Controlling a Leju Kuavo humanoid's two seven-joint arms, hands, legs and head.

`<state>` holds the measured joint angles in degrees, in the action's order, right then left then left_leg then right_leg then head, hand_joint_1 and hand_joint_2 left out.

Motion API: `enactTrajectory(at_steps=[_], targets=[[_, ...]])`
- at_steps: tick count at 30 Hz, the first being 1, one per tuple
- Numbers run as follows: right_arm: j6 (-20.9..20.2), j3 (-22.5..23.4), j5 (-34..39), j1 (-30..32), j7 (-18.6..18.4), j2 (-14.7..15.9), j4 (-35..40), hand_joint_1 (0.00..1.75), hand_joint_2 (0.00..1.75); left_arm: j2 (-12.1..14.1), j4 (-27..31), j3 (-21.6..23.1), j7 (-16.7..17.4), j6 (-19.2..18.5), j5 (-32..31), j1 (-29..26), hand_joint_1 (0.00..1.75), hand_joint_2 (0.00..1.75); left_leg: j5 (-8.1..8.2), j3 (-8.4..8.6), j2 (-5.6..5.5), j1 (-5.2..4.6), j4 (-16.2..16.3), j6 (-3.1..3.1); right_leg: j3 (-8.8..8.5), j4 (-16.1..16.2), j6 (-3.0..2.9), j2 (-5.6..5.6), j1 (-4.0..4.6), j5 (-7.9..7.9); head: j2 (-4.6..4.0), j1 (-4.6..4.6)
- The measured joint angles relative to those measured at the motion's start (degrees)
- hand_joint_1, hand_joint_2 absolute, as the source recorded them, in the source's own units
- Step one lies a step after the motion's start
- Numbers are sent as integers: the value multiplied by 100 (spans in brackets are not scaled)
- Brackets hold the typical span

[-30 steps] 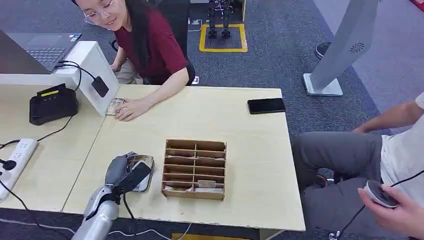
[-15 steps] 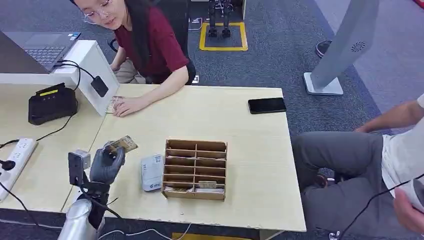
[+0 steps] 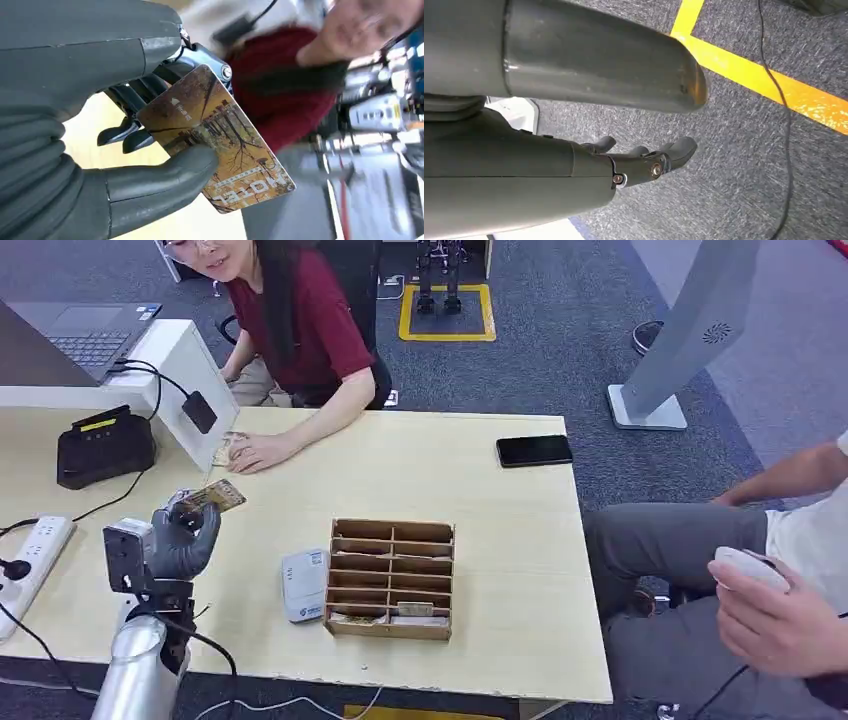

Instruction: Pass the card to the sensor for recognition and then transmit it.

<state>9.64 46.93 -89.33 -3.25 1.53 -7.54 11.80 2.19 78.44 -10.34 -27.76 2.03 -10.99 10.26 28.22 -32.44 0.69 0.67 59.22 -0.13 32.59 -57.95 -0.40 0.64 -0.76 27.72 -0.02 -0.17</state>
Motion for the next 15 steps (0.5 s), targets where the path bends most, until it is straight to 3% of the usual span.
enactTrajectory(at_steps=[5,7,10,15], targets=[[-63,-166,0,-20,55,0,0,0,0,-5,-394,333,202,1914,-2697,731,175,175,-3,-5,-10,0,4,3,-3,0,5,8,0,-6,0,-2],[-96,-260,0,-39,74,2,0,0,0,72,-711,512,276,2441,-3527,1068,175,175,-7,-5,-4,0,4,-3,-1,-1,4,2,0,-12,2,-2],[-140,-378,0,-38,87,2,0,0,0,140,-1138,684,368,2811,-4062,1456,175,175,-7,-4,2,0,4,-3,2,-1,6,-4,0,-14,2,-2],[-177,-524,0,-38,46,2,0,0,0,225,-1602,822,483,2984,-4409,1812,175,175,-7,-6,2,0,4,-3,5,-1,6,-7,0,-14,2,-2]])
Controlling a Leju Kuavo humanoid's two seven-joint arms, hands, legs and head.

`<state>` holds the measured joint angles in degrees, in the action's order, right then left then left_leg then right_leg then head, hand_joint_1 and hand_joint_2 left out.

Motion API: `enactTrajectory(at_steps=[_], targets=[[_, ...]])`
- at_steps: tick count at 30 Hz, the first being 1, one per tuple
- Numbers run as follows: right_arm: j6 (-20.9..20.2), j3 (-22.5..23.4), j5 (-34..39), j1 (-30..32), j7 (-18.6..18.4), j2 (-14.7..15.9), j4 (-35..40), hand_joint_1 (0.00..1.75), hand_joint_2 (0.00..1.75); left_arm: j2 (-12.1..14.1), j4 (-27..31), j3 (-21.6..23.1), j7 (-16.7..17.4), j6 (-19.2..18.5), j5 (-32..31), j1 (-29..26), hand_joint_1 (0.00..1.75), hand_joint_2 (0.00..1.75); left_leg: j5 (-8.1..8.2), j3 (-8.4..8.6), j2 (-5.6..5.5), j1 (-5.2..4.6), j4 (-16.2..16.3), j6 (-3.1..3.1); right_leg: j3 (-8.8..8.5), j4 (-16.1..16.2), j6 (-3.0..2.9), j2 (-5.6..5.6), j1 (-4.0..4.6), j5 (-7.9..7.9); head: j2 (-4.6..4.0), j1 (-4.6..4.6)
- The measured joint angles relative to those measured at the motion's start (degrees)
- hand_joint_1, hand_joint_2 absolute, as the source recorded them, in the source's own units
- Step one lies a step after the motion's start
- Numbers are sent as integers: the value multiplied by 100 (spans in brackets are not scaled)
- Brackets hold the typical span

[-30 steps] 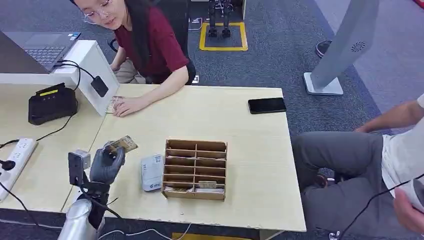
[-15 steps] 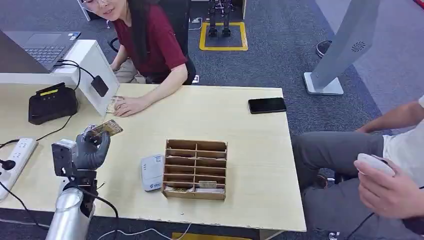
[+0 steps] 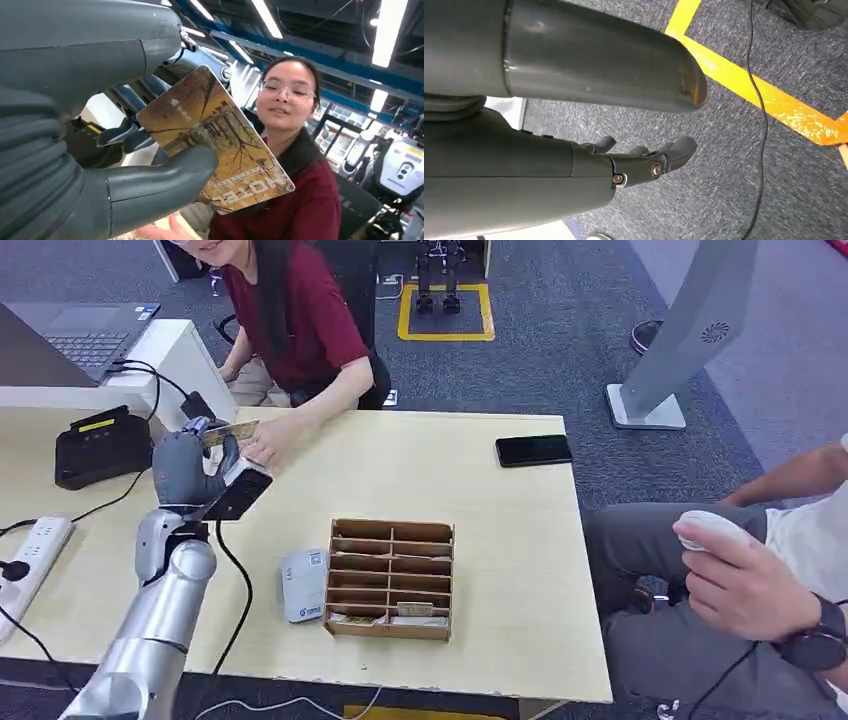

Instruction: Pass the card to the sensor for recognition and then transmit it.

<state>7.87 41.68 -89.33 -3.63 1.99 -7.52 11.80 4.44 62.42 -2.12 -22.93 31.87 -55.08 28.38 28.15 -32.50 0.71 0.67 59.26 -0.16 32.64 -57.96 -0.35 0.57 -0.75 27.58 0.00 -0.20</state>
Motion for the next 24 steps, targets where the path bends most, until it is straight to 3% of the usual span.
enactTrajectory(at_steps=[10,11,24], targets=[[-99,-210,0,5,-81,15,0,0,0,50,-519,94,15,-5,-179,316,175,175,0,-3,2,0,0,0,3,0,0,-3,0,0,0,2],[-103,-232,0,6,-79,17,0,0,0,50,-581,98,16,-4,-194,351,0,175,0,-3,2,0,0,0,3,0,0,-3,0,0,-2,0],[-22,-385,0,5,4,17,0,0,0,201,-998,140,46,-267,-199,491,0,175,0,-5,4,0,0,0,5,0,0,-6,0,0,0,0]])
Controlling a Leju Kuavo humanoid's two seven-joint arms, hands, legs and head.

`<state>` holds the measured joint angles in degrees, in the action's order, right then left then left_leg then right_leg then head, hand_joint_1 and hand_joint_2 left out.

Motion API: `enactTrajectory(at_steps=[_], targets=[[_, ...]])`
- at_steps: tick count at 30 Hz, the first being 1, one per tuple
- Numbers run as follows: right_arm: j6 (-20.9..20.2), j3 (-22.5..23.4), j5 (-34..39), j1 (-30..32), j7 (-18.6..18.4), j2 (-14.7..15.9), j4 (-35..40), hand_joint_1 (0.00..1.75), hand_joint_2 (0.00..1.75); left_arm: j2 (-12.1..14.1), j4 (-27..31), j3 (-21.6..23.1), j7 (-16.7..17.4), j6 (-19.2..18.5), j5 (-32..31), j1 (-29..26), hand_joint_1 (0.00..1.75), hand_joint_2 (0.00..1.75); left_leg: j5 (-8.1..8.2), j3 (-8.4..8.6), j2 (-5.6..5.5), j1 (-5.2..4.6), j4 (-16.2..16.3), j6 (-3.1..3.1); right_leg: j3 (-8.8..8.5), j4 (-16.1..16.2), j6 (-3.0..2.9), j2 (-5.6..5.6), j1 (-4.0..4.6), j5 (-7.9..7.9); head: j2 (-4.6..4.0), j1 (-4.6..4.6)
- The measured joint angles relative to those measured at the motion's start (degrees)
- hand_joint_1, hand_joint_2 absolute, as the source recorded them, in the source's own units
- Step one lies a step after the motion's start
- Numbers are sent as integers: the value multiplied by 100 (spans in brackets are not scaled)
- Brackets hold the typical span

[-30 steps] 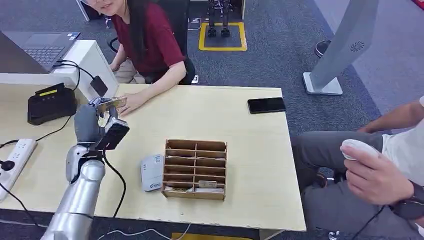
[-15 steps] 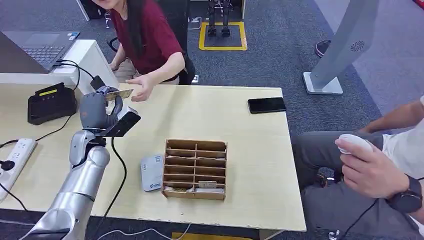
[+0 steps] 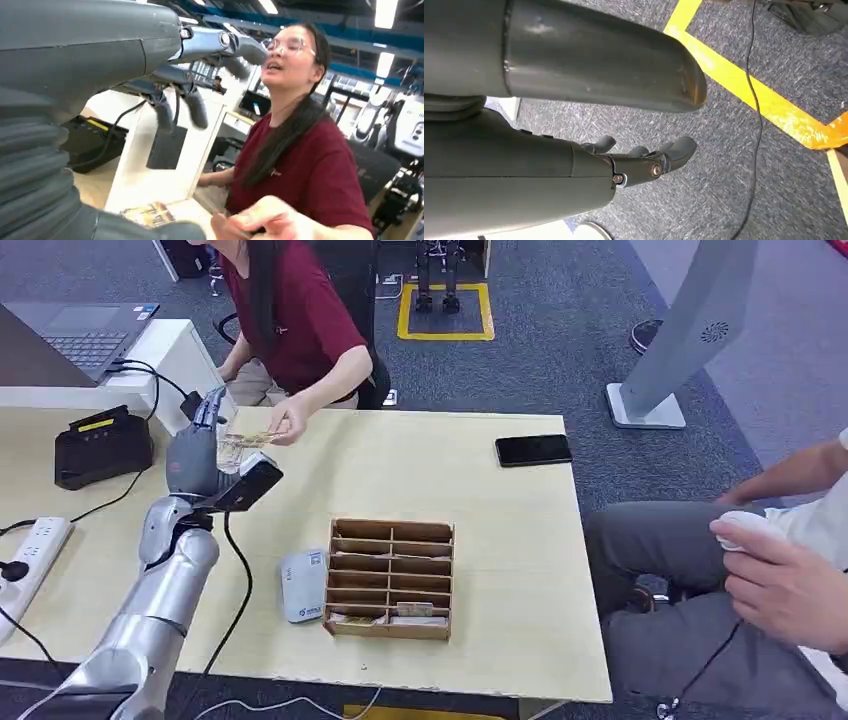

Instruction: Pass the card to the sensor for recognition and then transmit it.

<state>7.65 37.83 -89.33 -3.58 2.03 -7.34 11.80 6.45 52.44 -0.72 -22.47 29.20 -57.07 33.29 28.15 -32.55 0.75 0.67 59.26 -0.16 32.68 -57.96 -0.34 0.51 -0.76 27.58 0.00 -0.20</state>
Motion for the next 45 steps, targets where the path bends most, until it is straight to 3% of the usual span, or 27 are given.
enactTrajectory(at_steps=[4,7,12,16,19,25,31,37,41,45], targets=[[-9,-4,9,4,-37,0,0,0,0,186,28,37,-111,-316,93,-117,0,175,0,-1,7,0,-1,0,0,-2,0,-5,0,0,-2,0],[0,-4,26,31,-87,0,0,0,0,414,539,70,-312,-847,443,-539,0,175,1,-2,20,1,-1,-1,8,-2,-1,-18,0,1,0,0],[-15,-2,43,52,-122,0,0,0,0,649,1154,168,-378,-1200,573,-1002,0,175,1,-14,15,1,-3,-1,13,-2,0,-12,1,2,-2,0],[-20,42,111,89,-199,0,0,0,0,1076,2128,382,-516,-1806,918,-1708,0,175,6,-10,46,1,-3,0,22,-1,0,-43,1,1,0,-2],[-11,114,166,112,-201,2,0,0,0,1338,2960,481,-457,-2017,1029,-2231,0,175,8,-15,33,1,-2,3,25,0,1,-30,1,4,0,0],[209,205,293,118,-35,2,0,0,0,1832,4206,634,-550,-1995,1105,-3024,0,175,12,-16,44,1,-3,-1,28,0,1,-40,1,4,-2,-2],[291,339,361,102,-7,2,0,0,0,1891,5109,884,-730,-1922,982,-3661,0,175,12,-18,31,-1,-2,0,24,1,4,-28,-1,6,0,0],[313,442,376,104,-96,24,0,0,0,1672,5219,1448,-850,-1352,391,-3974,0,175,13,-18,29,-2,-1,2,24,3,5,-25,-1,6,0,0],[330,476,372,101,-118,61,2,0,0,1373,5021,1958,-475,-693,-524,-3913,0,175,15,-18,28,-2,0,5,23,4,6,-21,-2,5,0,2],[376,540,369,100,-66,68,2,0,0,1141,4710,2478,-302,-553,-778,-3706,0,175,14,-18,28,-2,1,5,22,4,6,-18,-2,3,0,0]])
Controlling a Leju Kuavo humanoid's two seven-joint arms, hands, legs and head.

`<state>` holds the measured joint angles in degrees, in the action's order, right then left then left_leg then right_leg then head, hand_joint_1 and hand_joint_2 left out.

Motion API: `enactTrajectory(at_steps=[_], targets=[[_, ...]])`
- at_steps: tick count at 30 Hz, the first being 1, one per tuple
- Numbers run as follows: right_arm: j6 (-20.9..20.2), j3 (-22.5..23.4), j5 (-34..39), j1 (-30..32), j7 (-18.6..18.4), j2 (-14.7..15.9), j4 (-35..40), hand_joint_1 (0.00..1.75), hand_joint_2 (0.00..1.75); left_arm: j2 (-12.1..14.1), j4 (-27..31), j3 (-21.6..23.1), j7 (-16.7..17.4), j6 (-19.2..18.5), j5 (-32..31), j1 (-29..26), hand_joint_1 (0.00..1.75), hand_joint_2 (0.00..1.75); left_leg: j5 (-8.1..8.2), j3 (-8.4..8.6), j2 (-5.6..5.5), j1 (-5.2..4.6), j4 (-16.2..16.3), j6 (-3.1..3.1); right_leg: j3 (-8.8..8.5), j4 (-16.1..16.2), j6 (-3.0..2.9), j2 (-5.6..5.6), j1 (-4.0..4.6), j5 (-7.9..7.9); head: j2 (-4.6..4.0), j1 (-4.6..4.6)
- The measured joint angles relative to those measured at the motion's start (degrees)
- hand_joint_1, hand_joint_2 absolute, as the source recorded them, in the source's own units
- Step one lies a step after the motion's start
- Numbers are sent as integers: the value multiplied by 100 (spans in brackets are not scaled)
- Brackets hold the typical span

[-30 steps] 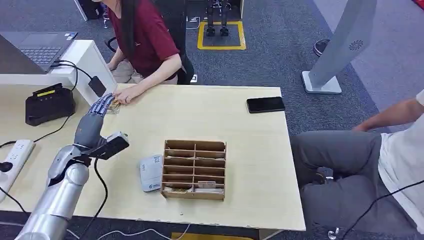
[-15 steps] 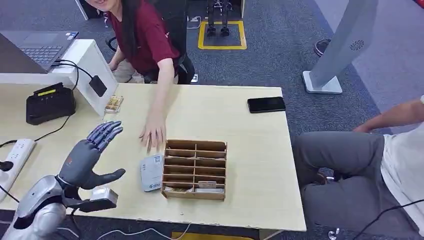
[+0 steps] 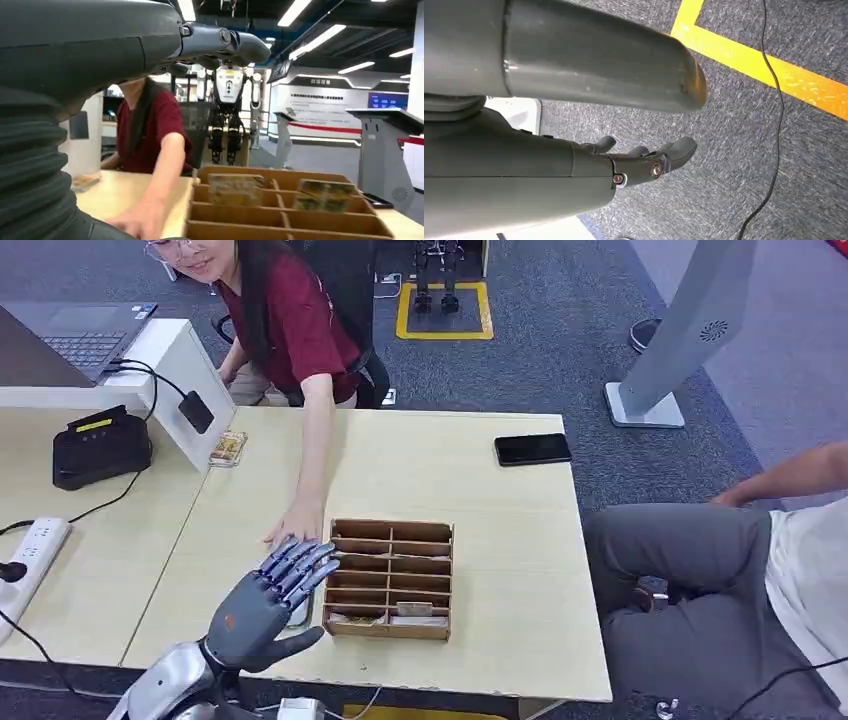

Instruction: Pass the card to the sensor for recognition and then transmit it.

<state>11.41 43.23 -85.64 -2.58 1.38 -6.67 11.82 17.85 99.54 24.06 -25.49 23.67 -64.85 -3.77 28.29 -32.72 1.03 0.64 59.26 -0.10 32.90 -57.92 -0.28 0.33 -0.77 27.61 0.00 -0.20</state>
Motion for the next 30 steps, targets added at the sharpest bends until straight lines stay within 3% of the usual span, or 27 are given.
enactTrajectory(at_steps=[5,13,20,30], targets=[[7,13,-33,-1,46,2,0,0,0,-133,-213,415,132,39,-131,164,0,175,0,1,0,0,0,0,1,0,-1,0,0,0,0,-2],[18,13,-124,-9,68,41,0,0,0,-465,-1167,1021,758,415,-772,731,0,175,0,0,-1,0,0,1,-1,0,0,1,0,-1,0,0],[24,13,-190,-9,92,57,0,0,0,-513,-1653,1137,855,452,-765,924,0,175,0,0,-1,0,1,1,0,-1,0,1,1,-1,0,0],[39,46,-190,-6,68,61,0,0,0,-435,-1876,1137,929,503,-748,930,0,175,0,-1,-1,1,0,1,0,-1,0,1,1,0,0,0]])
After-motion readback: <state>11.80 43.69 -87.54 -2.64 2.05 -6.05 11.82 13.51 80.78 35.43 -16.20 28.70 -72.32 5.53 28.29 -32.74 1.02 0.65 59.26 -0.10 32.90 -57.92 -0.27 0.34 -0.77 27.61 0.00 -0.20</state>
